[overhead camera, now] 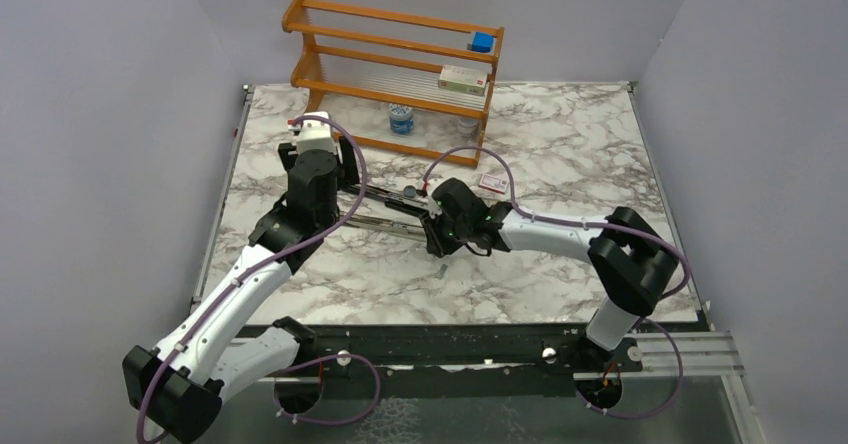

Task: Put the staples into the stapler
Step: Pick up the staple from the center of the board.

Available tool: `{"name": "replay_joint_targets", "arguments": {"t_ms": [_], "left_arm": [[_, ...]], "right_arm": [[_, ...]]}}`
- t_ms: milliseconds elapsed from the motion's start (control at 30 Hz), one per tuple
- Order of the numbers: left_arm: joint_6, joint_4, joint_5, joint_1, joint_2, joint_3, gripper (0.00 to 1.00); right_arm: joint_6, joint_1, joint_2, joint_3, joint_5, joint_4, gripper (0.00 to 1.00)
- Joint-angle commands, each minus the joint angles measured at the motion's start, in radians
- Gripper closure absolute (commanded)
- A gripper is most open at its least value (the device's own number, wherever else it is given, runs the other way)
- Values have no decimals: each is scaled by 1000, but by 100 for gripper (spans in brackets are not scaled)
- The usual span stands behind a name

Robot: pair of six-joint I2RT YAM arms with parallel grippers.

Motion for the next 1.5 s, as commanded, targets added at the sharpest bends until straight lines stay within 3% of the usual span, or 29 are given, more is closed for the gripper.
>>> {"name": "replay_joint_targets", "arguments": {"t_ms": [0, 267, 433, 867, 1167, 1467], "left_arm": [[-37, 34, 48, -3, 15, -10, 25], [-21, 47, 45, -3, 22, -13, 25], [-20, 52, 47, -3, 25, -17, 25], [-20, 52, 48, -3, 23, -25, 25], [-21, 59, 53, -3, 31, -23, 25], [-27, 72, 100, -3, 42, -8, 24]], "right_arm": [[2, -16, 48, 32, -86, -13, 70], [10, -29, 63, 43, -31, -13, 68], [-12, -28, 71, 53, -71, -23, 64], [-69, -27, 136, 84, -75, -90, 64], [-87, -23, 145, 79, -42, -116, 77], [-7, -24, 38, 43, -106, -16, 78]]}}
